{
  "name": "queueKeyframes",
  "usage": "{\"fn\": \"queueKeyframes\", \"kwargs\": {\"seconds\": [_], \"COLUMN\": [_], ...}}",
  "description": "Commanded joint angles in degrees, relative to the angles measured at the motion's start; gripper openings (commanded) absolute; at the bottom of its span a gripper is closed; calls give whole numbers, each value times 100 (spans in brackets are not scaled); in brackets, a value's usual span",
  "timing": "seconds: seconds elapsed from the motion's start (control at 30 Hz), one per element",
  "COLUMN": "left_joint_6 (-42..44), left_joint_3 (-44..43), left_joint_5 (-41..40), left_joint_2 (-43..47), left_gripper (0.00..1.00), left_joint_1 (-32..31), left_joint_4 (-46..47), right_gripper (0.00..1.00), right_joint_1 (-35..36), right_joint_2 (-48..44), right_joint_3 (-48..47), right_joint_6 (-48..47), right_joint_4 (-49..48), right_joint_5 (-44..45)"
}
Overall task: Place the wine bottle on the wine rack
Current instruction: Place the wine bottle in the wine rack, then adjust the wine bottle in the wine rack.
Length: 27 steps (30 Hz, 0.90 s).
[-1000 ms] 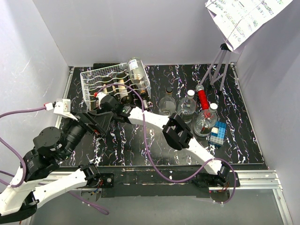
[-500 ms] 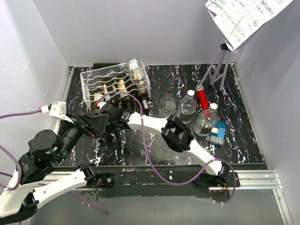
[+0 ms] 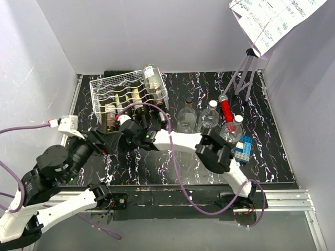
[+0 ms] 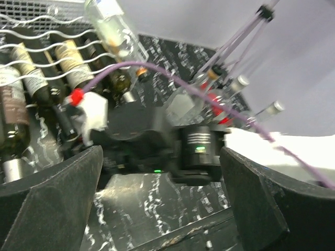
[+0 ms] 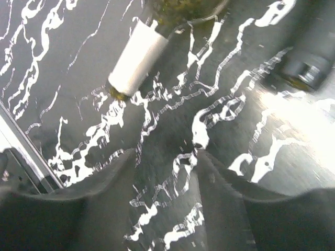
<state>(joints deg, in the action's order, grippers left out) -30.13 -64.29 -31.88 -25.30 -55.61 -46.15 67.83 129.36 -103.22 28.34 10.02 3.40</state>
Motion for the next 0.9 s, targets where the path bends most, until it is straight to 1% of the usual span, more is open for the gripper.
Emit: {"fn": "queueKeyframes", "kwargs": {"seconds": [0.0,0.03,0.1,0.13,0.2,0.23,0.3,0.33,0.37,0.4,0.43,0.47,0.53,0.57,0.6,0.63,0.67,0.7,0.73,0.77,0.8,0.83,0.87], "left_joint_6": [-414,-476,-538,-555,-616,-634,-792,-801,-828,-863,-750,-488,5,199,357,489,604,709,762,772,867,929,886], "left_joint_3": [136,145,163,189,250,259,312,338,382,452,557,697,1022,1181,1278,1314,1323,1340,1375,1419,1463,1498,1533], "left_joint_5": [-196,-179,-117,-126,-161,-178,-266,-292,-327,-302,-58,354,1556,2040,2472,2650,2660,2513,2346,2135,2133,2203,2195], "left_joint_2": [-405,-467,-572,-642,-844,-958,-1274,-1389,-1512,-1591,-1653,-1688,-1741,-1820,-1969,-2127,-2259,-2382,-2479,-2549,-2594,-2638,-2699], "left_gripper": [88,83,67,61,54,49,46,42,41,44,49,58,60,64,65,65,66,72,80,85,93,98,98], "left_joint_1": [33,33,33,33,33,33,59,103,190,331,628,988,2110,2595,3069,3361,3538,3618,3671,3698,3742,3777,3838], "left_joint_4": [-605,-623,-623,-641,-772,-834,-1026,-1080,-1132,-1194,-1090,-871,-309,-63,70,106,80,54,1,18,105,176,255], "right_gripper": [48,41,26,20,8,7,5,3,1,1,1,1,1,1,1,1,1,1,1,2,3,4,5], "right_joint_1": [125,151,213,248,335,371,441,467,459,459,459,476,546,555,573,608,678,705,722,731,740,740,740], "right_joint_2": [-1350,-1596,-2036,-2264,-2668,-2871,-3222,-3346,-3460,-3575,-3697,-3899,-4303,-4505,-4664,-4857,-4998,-5147,-5253,-5350,-5421,-5491,-5579], "right_joint_3": [1082,1363,1829,2014,2296,2385,2561,2570,2526,2491,2500,2595,2885,2973,3035,3088,3115,3132,3141,3141,3159,3176,3203], "right_joint_6": [5,40,128,215,365,487,812,1083,1269,1427,1542,1604,1718,1754,1780,1789,1754,1719,1684,1649,1588,1526,1482], "right_joint_4": [-782,-782,-652,-503,-73,164,709,1147,1604,1921,2125,2162,2162,2171,2214,2232,2232,2250,2259,2267,2259,2259,2232], "right_joint_5": [644,758,969,1074,1390,1548,1891,2119,2217,2313,2393,2454,2743,2815,2859,2920,2973,3008,3017,3018,3018,3035,3018]}}
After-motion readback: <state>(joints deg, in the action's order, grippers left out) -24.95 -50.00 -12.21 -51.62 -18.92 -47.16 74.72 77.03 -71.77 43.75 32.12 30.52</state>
